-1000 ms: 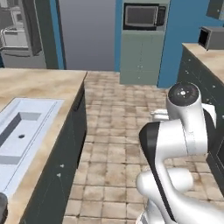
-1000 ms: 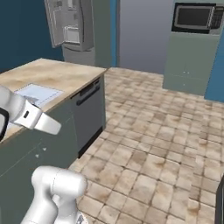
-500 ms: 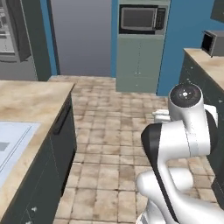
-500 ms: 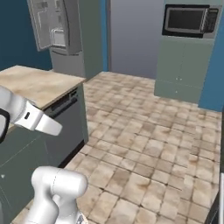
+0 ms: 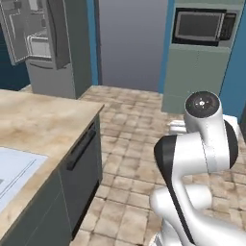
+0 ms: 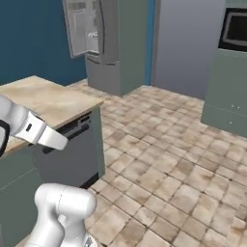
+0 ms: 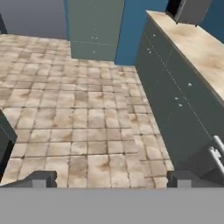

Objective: Pick up both bananas from the fridge and place them inside the tupperware on the counter.

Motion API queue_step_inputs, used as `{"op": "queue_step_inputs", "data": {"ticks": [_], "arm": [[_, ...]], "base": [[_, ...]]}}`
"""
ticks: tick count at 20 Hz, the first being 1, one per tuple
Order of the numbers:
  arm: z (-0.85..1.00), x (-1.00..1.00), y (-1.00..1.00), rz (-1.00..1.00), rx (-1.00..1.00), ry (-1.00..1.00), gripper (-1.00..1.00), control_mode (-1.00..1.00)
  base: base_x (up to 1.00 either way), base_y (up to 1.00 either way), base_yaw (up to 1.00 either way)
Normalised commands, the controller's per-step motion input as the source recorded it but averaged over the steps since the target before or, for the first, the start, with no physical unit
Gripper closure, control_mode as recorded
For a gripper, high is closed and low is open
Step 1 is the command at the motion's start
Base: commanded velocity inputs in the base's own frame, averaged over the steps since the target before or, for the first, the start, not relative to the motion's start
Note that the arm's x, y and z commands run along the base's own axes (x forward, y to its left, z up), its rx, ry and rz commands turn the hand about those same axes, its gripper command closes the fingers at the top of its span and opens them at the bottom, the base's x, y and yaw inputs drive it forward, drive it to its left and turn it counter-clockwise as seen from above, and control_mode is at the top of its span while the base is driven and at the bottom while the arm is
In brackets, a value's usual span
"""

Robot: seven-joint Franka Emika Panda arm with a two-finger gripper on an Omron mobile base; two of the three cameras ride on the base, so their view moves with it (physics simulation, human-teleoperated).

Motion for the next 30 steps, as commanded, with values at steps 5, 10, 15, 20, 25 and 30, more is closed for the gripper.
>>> {"op": "queue_step_inputs", "data": {"ticks": [5, 10, 15, 20, 25, 30], "arm": [[0.00, 0.00, 0.00, 0.00, 0.00, 0.00, -1.00, 1.00], [0.00, 0.00, 0.00, 0.00, 0.00, 0.00, -1.00, 1.00], [0.00, 0.00, 0.00, 0.00, 0.00, 0.00, -1.00, 1.00], [0.00, 0.00, 0.00, 0.00, 0.00, 0.00, -1.00, 1.00], [0.00, 0.00, 0.00, 0.00, 0.00, 0.00, -1.00, 1.00], [0.00, 0.00, 0.00, 0.00, 0.00, 0.00, -1.00, 1.00]], "base": [[1.00, -0.51, 0.64], [1.00, -0.49, 0.20], [1.00, -0.46, 0.00], [1.00, -0.46, 0.26], [1.00, -0.49, 0.58], [1.00, -0.57, 0.57]]}}
